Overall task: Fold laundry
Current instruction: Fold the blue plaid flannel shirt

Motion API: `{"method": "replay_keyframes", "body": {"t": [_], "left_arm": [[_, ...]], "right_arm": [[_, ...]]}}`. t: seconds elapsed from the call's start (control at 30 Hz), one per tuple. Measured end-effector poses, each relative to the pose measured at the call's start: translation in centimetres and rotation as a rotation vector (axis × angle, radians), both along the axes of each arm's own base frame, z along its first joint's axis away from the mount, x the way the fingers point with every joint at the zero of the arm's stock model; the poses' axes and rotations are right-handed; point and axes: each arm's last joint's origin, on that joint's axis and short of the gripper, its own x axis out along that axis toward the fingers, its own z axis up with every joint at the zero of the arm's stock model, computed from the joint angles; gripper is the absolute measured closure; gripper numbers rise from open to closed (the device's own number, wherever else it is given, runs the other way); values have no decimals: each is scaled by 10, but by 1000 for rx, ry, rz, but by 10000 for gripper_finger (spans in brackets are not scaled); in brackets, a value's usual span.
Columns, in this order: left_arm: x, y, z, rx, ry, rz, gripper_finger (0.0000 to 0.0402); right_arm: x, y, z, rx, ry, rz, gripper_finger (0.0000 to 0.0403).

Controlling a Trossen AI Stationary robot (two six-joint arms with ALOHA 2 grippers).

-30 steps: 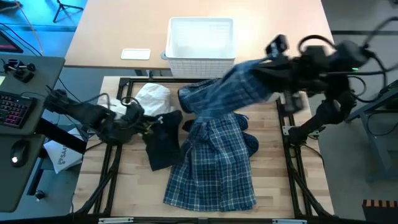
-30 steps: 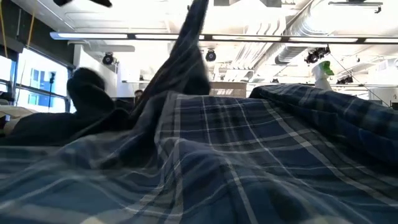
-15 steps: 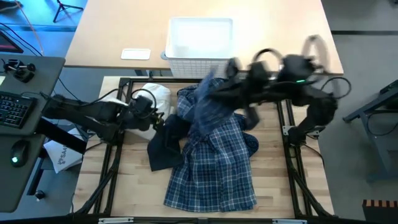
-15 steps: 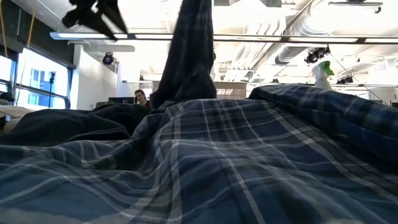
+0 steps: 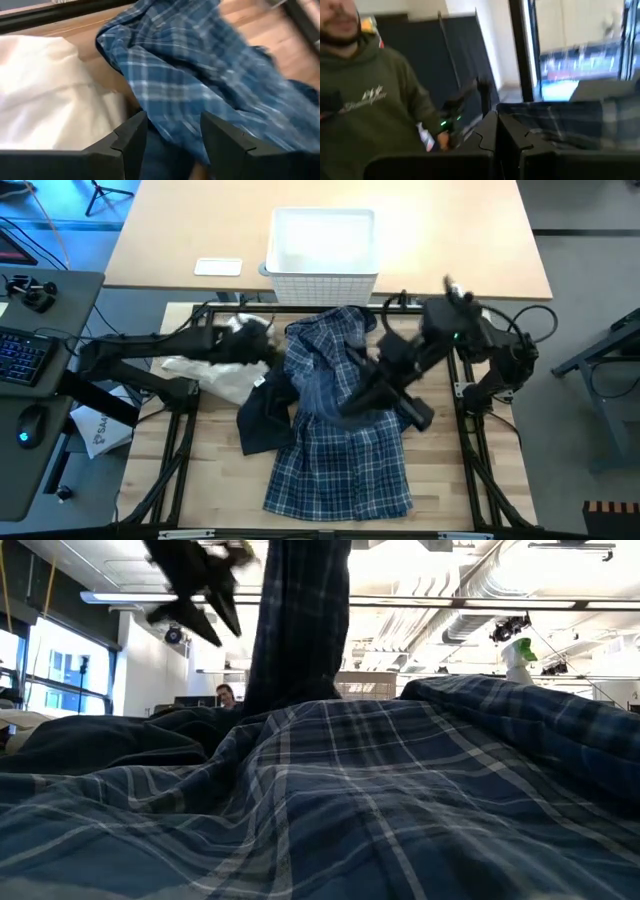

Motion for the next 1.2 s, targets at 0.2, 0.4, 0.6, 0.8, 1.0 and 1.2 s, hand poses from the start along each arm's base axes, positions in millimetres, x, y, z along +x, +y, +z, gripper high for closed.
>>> {"method": "replay_keyframes", "body": {"t": [0.2,0.4,0.6,0.8,1.0,1.2], "left_arm": [[23,60,-42,-120,89,-24,228],[35,106,-83,-244,75,57,228],[44,134,-116,-352,1,106,229],[50,143,-117,-339,-85,5,297],[31,161,-59,-119,-145,-99,390],[-9,181,17,128,-156,-140,400]], "right_arm": [[-8,24,-13,-38,146,-100,403],[-32,47,-20,-118,241,-143,403],[-58,42,-11,-152,235,-157,403],[-72,33,-5,-152,227,-240,403],[-46,25,-20,-160,257,-449,403],[9,-9,-55,-19,248,-579,403]]}}
